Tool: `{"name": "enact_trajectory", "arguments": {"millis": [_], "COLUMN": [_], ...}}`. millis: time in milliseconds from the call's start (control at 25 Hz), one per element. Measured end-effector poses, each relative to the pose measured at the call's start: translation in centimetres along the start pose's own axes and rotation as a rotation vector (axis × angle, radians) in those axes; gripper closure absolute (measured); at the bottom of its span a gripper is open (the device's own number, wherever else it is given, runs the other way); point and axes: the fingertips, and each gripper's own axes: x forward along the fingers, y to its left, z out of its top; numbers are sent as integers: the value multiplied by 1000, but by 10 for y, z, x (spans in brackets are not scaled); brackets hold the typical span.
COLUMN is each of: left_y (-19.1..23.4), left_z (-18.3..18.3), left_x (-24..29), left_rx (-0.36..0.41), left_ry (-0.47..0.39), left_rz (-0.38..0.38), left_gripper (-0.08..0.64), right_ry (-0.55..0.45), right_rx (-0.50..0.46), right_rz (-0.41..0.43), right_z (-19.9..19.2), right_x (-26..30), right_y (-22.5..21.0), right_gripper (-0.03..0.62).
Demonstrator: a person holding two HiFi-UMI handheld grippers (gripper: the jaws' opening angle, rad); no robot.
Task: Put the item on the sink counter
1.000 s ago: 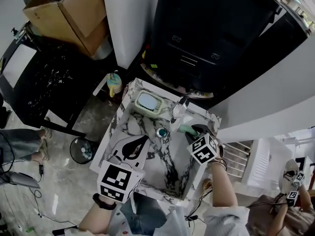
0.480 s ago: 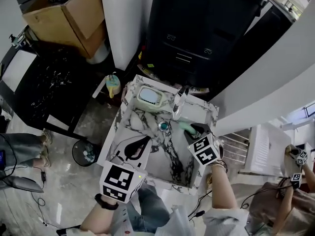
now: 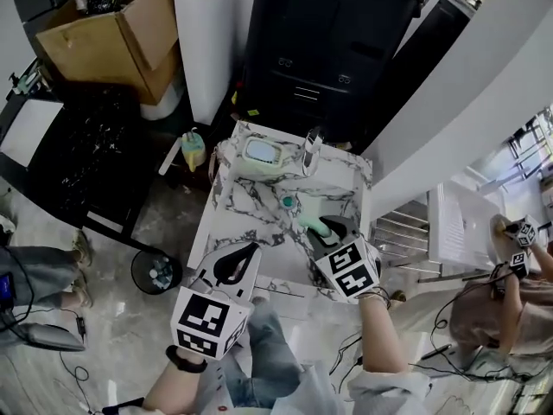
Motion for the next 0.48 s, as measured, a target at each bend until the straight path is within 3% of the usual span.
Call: {"name": "enact_trajectory", "arguments": {"millis": [480], "left_y": [-39], "left_z": [-32], "left_x": [-99], "left_rx": [39], "left_ry": [-22], "left_rz": [-17], "left_gripper": [542], "right_ry": [-195], "right_rx": [118], "right_rz": [-8], "right_z": [31], "right_x": [-85], "right_y": [116], "right_gripper": [459]}}
